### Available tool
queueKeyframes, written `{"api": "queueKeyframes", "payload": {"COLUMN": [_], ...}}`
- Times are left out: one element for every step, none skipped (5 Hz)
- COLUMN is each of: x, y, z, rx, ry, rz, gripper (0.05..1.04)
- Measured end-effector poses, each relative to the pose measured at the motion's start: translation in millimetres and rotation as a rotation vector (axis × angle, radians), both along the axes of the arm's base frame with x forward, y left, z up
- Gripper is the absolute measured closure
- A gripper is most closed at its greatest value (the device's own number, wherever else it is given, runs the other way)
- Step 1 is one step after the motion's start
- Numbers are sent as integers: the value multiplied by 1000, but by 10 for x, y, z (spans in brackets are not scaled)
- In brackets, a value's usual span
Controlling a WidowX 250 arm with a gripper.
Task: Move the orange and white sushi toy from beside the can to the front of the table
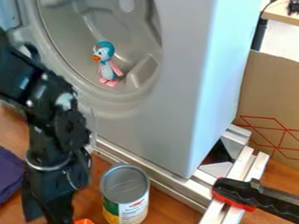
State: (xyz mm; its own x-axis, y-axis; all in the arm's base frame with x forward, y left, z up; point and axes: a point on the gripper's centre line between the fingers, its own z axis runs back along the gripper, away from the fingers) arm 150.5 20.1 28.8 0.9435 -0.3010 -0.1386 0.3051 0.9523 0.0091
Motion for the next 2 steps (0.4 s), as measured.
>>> {"api": "queueKeyframes", "payload": {"x": [-62,-60], "y": [183,331], "z": [347,356], "rx": [30,67], "ry": [-55,-3], "rz": [66,97], "gripper": [83,83]}}
